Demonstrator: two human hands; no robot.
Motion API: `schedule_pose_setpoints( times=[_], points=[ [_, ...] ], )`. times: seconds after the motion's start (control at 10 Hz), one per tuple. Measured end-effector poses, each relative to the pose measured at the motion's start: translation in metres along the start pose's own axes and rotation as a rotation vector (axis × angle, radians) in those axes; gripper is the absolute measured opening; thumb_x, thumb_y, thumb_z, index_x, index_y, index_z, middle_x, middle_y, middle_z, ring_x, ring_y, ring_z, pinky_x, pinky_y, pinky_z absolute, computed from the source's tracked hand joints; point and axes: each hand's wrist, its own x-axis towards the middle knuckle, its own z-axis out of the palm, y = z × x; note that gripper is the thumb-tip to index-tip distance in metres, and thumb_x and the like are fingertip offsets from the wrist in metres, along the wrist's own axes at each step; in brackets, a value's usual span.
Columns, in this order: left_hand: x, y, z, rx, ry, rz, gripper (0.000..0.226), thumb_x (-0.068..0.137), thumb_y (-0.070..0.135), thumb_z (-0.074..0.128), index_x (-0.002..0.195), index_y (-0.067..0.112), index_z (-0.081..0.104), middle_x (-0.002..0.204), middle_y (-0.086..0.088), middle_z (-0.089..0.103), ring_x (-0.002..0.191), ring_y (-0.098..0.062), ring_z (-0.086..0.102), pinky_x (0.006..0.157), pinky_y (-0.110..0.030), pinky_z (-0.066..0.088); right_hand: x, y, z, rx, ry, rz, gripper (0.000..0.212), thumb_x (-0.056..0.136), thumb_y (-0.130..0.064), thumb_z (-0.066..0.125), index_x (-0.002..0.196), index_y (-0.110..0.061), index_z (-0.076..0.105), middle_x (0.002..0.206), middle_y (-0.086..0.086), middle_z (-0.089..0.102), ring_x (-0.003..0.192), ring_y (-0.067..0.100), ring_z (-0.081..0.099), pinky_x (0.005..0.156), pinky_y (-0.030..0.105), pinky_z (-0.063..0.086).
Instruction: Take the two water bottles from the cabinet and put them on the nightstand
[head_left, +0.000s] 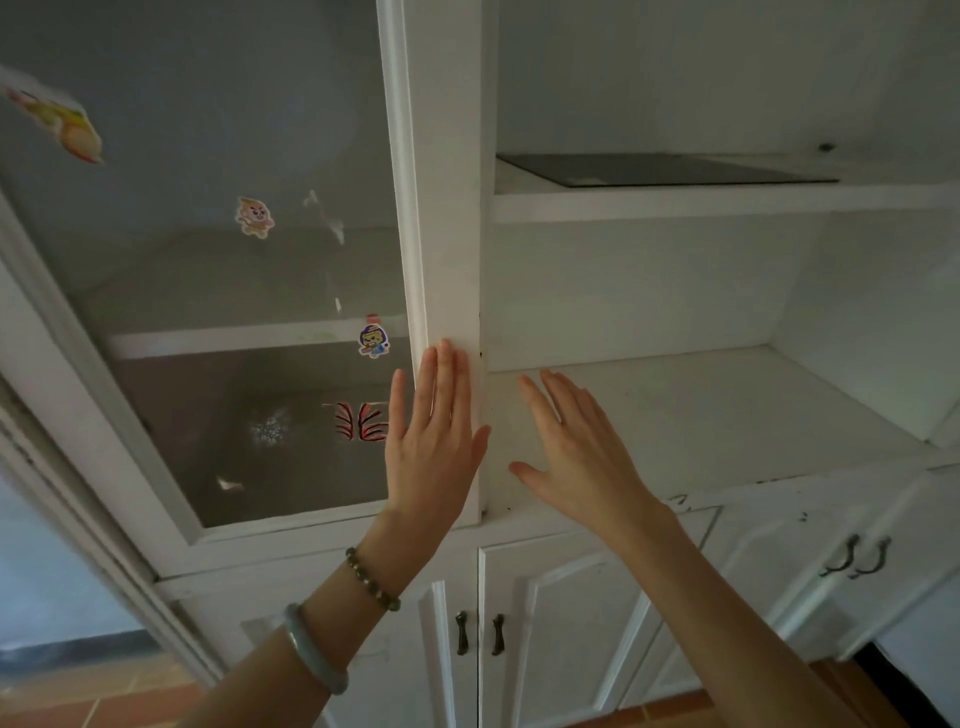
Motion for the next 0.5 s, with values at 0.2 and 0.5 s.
schedule_pose_setpoints(
  times=[0.2,0.5],
  points=[
    [0.0,0.006,-0.002,0.003,-0.014,-0.039,0.084,0.085,0.043,0.057,0.144,-0.001,0.016,0.151,-0.02,0.019,0.141,-0.031,0.013,0.115,-0.049,0.012,-0.003,0.011,-0.003,0.024,-0.004,-0.039,0.089,0.077,-0.036,0.069,0.143,-0.01,0.016,0.15,0.019,0.022,0.138,0.032,0.018,0.112,0.046,0.017],
    [-0.027,0.018,-0.046,-0.051,-0.083,-0.154,0.094,0.079,0.049,0.063,0.145,0.001,0.015,0.151,-0.021,0.019,0.139,-0.034,0.013,0.112,-0.05,0.013,-0.037,0.027,-0.04,0.072,-0.019,-0.155,0.088,0.079,-0.034,0.067,0.144,-0.01,0.013,0.151,0.02,0.019,0.139,0.032,0.016,0.114,0.046,0.016]
  ],
)
